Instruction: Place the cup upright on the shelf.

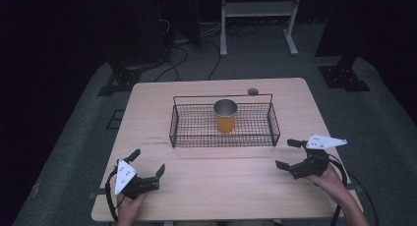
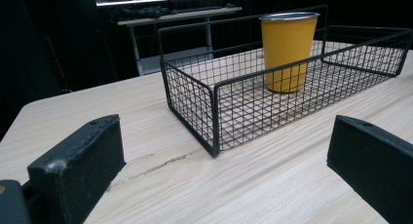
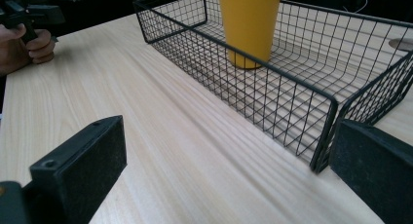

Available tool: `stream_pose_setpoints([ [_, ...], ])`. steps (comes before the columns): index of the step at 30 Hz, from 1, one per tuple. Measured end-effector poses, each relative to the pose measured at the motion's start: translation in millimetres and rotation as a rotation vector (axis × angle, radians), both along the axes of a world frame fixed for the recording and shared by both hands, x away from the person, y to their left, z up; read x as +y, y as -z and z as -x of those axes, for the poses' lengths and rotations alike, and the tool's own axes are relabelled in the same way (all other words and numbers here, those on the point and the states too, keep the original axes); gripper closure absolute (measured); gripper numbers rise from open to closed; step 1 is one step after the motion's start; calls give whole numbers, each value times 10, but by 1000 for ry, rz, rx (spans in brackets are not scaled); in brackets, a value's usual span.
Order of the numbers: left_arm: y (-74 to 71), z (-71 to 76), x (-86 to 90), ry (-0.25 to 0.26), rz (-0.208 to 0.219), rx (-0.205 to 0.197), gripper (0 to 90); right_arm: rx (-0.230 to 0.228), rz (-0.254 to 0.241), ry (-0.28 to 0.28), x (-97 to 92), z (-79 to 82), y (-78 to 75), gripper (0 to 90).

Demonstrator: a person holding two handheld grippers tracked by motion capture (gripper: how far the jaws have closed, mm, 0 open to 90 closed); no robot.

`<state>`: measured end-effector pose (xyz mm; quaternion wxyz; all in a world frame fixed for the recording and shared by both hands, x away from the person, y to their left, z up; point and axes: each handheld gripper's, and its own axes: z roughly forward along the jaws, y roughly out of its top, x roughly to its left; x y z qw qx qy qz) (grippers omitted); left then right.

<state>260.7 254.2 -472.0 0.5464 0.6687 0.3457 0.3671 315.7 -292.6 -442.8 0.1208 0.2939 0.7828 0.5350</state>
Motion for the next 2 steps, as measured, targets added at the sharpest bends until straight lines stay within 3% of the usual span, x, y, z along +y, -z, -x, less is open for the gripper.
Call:
stream_pose_setpoints([
  [2,0,-1,-1,0,-1,0,0,-7,-6,6,-7,60,32,0],
])
